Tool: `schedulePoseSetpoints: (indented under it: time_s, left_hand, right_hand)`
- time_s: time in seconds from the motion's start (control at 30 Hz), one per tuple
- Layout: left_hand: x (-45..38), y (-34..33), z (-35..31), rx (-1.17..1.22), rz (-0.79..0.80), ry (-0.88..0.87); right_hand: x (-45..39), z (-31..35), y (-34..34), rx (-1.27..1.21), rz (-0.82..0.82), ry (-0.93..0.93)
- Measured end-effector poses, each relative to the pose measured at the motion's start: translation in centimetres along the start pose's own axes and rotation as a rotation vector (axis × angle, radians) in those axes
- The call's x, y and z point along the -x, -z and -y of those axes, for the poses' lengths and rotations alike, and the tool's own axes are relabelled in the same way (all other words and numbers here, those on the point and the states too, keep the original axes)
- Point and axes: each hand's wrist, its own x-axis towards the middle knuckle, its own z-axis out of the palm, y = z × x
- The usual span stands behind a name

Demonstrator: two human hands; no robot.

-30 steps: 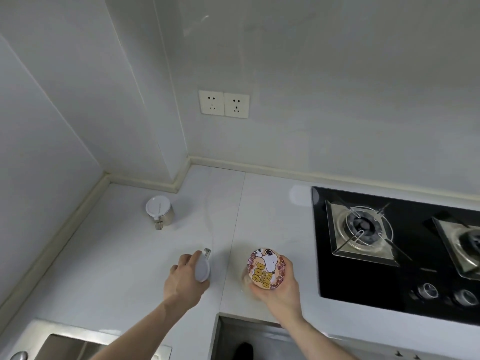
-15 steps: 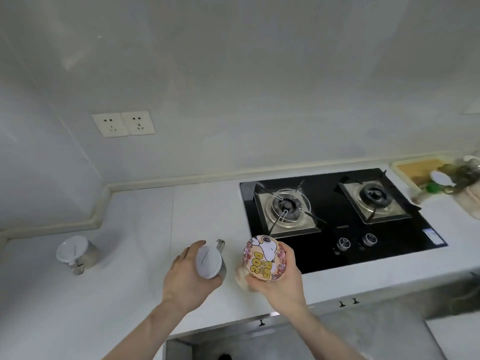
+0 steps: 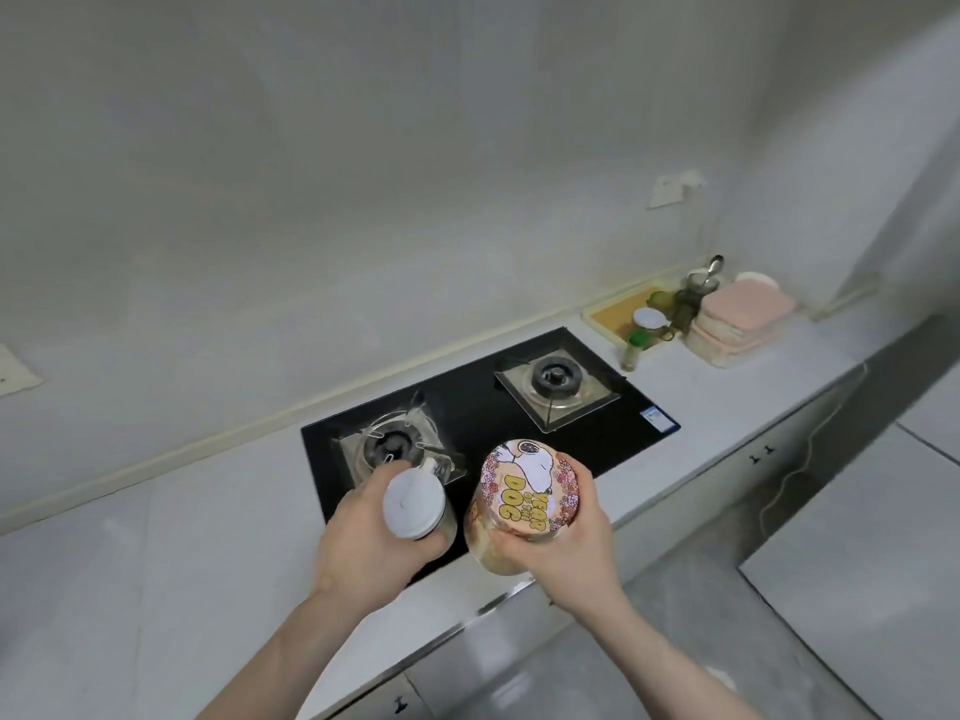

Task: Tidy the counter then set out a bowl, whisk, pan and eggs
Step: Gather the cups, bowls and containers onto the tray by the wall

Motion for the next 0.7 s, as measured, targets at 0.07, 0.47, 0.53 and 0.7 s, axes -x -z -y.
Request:
schedulePoseSetpoints:
  time_s: [0.07, 0.47, 0.53, 0.7]
  left_hand:
    - [-0.3, -2.5, -3.9, 0.004, 0.016, -0.046]
    - [-3.2, -14.1, -19.0, 0.021, 0.188, -0.217]
    - [-4.4, -16.4, -20.7, 0.026, 0.199, -0.237]
    - [-8.1, -21.8, -24.1, 0.025, 0.234, -0.272]
  right_hand:
    - [-0.7, -0.3, 4.0, -0.008, -0.055, 0.003]
    - [-4.4, -2.0, 20.1, -0.003, -0.326, 0.002]
    - [-5.7, -2.8, 22.4, 0.023, -0.362, -0.009]
    - [-9.8, -4.4, 27.4, 0.066, -0.394, -0.033]
